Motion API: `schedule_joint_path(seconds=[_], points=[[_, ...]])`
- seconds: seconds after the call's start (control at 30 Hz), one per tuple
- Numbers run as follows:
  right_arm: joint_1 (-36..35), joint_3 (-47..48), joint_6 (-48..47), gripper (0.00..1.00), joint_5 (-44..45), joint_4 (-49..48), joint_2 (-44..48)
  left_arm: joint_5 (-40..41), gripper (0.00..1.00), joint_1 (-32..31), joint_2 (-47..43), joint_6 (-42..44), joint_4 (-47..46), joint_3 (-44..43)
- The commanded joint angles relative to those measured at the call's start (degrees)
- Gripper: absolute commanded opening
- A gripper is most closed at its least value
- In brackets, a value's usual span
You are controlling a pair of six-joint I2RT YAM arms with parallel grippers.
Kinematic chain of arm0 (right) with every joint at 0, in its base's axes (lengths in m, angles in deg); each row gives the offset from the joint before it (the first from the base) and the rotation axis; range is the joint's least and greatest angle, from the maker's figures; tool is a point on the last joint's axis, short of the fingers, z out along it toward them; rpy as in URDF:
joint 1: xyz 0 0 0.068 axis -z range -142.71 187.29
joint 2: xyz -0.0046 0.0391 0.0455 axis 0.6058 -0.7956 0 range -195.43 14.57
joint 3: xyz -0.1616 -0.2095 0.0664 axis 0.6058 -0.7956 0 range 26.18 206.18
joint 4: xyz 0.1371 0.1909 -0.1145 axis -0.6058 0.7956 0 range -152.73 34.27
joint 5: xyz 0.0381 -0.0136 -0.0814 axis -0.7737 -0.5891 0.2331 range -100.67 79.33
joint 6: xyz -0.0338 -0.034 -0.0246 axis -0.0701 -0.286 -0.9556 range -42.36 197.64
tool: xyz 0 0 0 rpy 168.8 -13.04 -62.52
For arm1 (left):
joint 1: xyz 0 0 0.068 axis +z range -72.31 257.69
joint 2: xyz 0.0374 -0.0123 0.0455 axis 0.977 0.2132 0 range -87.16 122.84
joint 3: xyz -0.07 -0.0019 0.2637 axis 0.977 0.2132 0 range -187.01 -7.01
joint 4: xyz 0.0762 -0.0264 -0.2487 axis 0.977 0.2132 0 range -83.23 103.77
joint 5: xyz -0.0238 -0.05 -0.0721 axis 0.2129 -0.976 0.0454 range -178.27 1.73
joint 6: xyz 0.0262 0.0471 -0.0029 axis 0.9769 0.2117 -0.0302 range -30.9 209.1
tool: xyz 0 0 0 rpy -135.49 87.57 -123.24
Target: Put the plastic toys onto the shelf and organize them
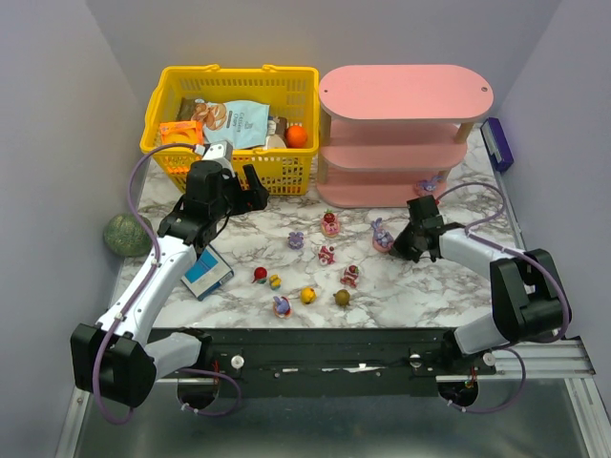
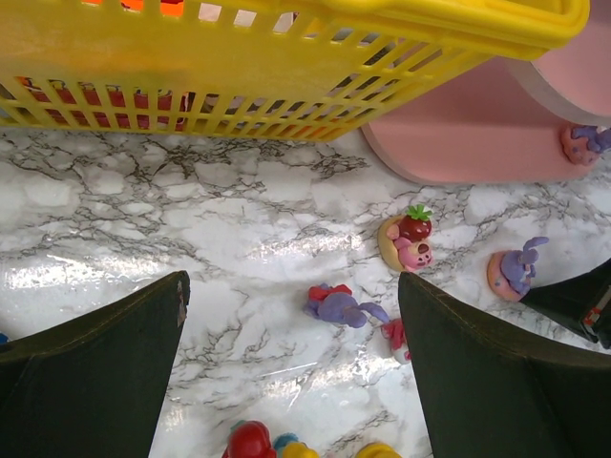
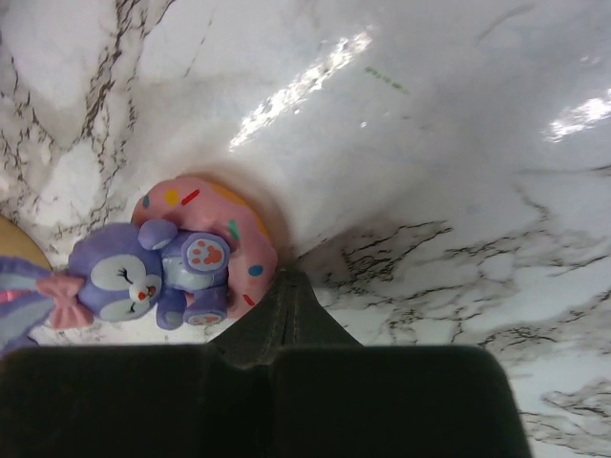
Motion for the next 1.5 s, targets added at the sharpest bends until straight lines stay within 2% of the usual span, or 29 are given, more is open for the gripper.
schedule_joint_path(seconds=[0.0, 0.23, 0.3, 0.33, 0.43, 0.57, 0.67, 0.87, 1.13, 1.33, 1.47], points=[[-0.59, -0.54, -3.53, 0.0, -1.58, -1.99, 0.53, -1.54, 0.99, -0.21, -1.62, -0.29, -0.4, 0.35], [-0.77, 0.26, -8.2, 0.01, -1.06, 0.55, 1.93, -1.98, 0.99, -0.21, -1.71, -0.46, -0.23, 0.26], [-0.86, -1.06, -8.46, 0.15, -0.36, 0.82, 5.25, -1.89, 0.99, -0.21, -1.88, -0.37, -0.32, 0.35], [-0.86, -1.85, -8.9, 0.36, -0.44, 0.13, 6.67, -1.89, 0.99, -0.21, -1.88, -0.37, -0.32, 0.35], [-1.47, -2.91, -12.58, 0.57, -1.05, -0.75, 9.75, -1.98, 0.99, -0.21, -1.88, -0.29, -0.32, 0.35], [-1.74, -2.04, -18.63, 0.68, -1.5, -1.28, 9.32, -2.24, 0.99, -0.21, -1.88, -0.37, -0.23, 0.35], [-1.74, -0.72, -21.54, 0.73, -4.21, -1.64, 6.69, -2.33, 0.99, -0.21, -2.15, -0.29, -0.23, 0.53], [-3.32, 1.57, -24.01, 0.78, -4.75, -3.57, 0.98, -2.24, 0.99, -0.21, -2.41, -0.29, -0.05, 0.62], [-5.86, 4.47, -22.96, 0.79, -2.2, -4.54, -5.27, -2.42, 0.99, -0.21, -2.15, 0.07, 0.12, 0.26], [-7.09, 5.44, -21.65, 0.75, 1.75, -3.75, -7.2, -1.98, 0.99, -0.21, -2.06, 0.59, 0.39, 0.0], [-8.33, 6.05, -22.26, 0.65, 4.04, -2.78, -7.64, -1.89, 0.99, -0.21, -2.23, 0.68, 0.48, 0.18]])
